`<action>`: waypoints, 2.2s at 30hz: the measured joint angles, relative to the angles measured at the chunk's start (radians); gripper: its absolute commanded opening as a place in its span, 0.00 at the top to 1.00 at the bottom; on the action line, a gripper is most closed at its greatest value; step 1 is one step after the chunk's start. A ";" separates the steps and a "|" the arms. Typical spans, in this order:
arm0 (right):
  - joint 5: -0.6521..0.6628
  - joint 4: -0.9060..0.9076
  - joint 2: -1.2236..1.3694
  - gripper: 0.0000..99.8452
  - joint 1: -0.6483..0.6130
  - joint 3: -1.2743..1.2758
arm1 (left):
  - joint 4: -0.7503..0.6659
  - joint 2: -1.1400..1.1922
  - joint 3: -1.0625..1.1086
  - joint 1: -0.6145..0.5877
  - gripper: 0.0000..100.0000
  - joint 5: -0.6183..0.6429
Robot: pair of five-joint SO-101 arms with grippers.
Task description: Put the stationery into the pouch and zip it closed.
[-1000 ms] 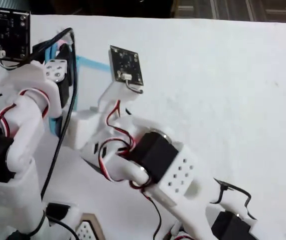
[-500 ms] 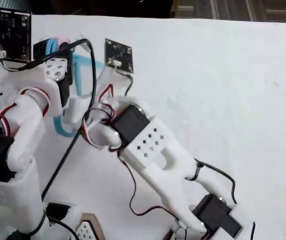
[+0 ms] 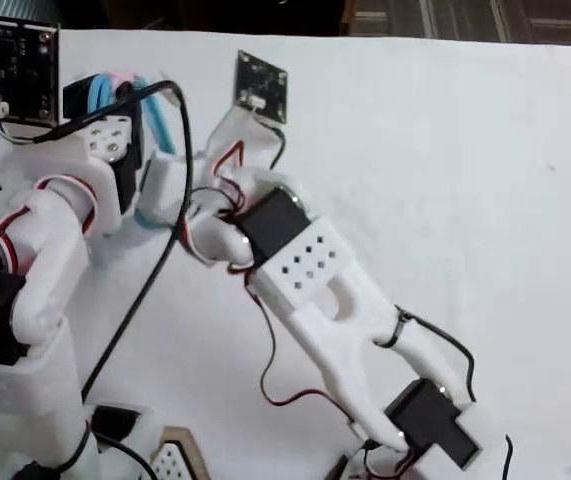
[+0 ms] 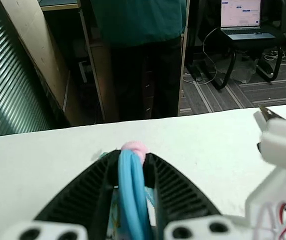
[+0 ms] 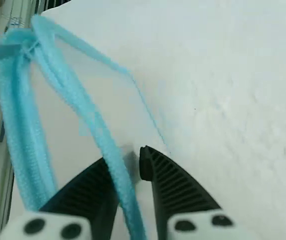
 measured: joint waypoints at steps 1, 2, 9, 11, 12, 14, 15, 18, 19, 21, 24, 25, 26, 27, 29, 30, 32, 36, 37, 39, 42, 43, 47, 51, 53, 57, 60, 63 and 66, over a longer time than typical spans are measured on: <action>0.000 0.000 0.009 0.98 0.002 0.000 | 0.006 0.000 0.000 0.000 0.98 0.000; 0.000 0.000 0.021 0.98 0.005 0.000 | 0.015 0.000 0.002 0.000 0.98 0.000; 0.041 0.000 0.040 0.98 0.048 0.000 | 0.080 0.000 0.002 0.000 0.98 0.000; 0.071 0.000 0.041 0.98 0.049 0.000 | 0.098 0.000 0.002 0.000 0.98 0.000; 0.078 -0.005 0.041 0.98 0.049 0.000 | 0.106 0.000 0.002 0.000 0.98 0.000; 0.086 -0.021 0.041 0.98 0.049 0.000 | 0.121 0.000 0.002 0.000 0.98 0.000; 0.086 -0.031 0.041 0.98 0.049 0.000 | 0.127 0.000 0.002 0.000 0.98 0.000; 0.086 -0.074 0.061 0.98 0.049 0.000 | 0.153 0.000 0.000 0.000 0.98 -0.002; 0.086 -0.087 0.077 0.98 0.049 0.000 | 0.164 0.000 0.000 0.000 0.98 -0.002; 0.083 -0.121 0.112 0.98 0.049 0.000 | 0.190 0.000 0.000 0.000 0.98 -0.002; 0.046 -0.170 0.158 0.98 0.051 -0.003 | 0.229 0.000 0.000 -0.002 0.98 -0.002; 0.037 -0.181 0.175 0.98 0.051 -0.014 | 0.241 0.000 0.000 -0.002 0.98 -0.002; 0.029 -0.187 0.193 0.98 0.054 -0.031 | 0.255 0.000 0.000 -0.002 0.98 -0.002; 0.023 -0.192 0.212 0.98 0.055 -0.052 | 0.265 0.000 0.000 -0.002 0.98 -0.003; 0.002 -0.192 0.252 0.98 0.055 -0.106 | 0.282 0.000 0.000 -0.002 0.98 -0.003; -0.008 -0.192 0.272 0.98 0.052 -0.135 | 0.287 0.000 0.000 -0.002 0.98 -0.003; -0.023 -0.192 0.313 0.98 0.043 -0.198 | 0.301 0.002 0.003 -0.003 0.98 0.000; -0.038 -0.192 0.419 0.98 0.028 -0.316 | 0.296 0.000 0.061 -0.003 0.98 -0.012; -0.048 -0.192 0.446 0.98 0.025 -0.344 | 0.298 0.000 0.077 -0.005 0.98 -0.017; -0.060 -0.192 0.499 0.98 0.025 -0.404 | 0.298 -0.002 0.100 -0.005 0.98 -0.017; -0.063 -0.169 0.574 0.98 0.011 -0.505 | 0.290 -0.021 0.132 -0.006 0.98 -0.017; -0.063 -0.158 0.597 0.98 0.006 -0.542 | 0.287 -0.034 0.149 -0.006 0.98 -0.017; -0.068 -0.124 0.694 0.98 0.000 -0.686 | 0.287 -0.075 0.215 -0.006 0.98 -0.021; -0.068 -0.072 0.779 0.98 -0.008 -0.838 | 0.265 -0.124 0.288 -0.006 0.98 -0.025; -0.068 -0.043 0.816 0.98 -0.012 -0.907 | 0.249 -0.150 0.331 -0.006 0.98 -0.025; -0.069 0.012 0.862 0.98 -0.028 -1.023 | 0.222 -0.206 0.393 -0.006 0.98 -0.048; -0.091 0.020 0.876 0.98 -0.035 -1.065 | 0.216 -0.227 0.410 -0.006 0.98 -0.054; -0.098 0.026 0.879 0.98 -0.037 -1.077 | 0.213 -0.241 0.427 -0.006 0.98 -0.054; -0.098 0.026 0.881 0.98 -0.041 -1.077 | 0.210 -0.244 0.446 -0.008 0.98 -0.058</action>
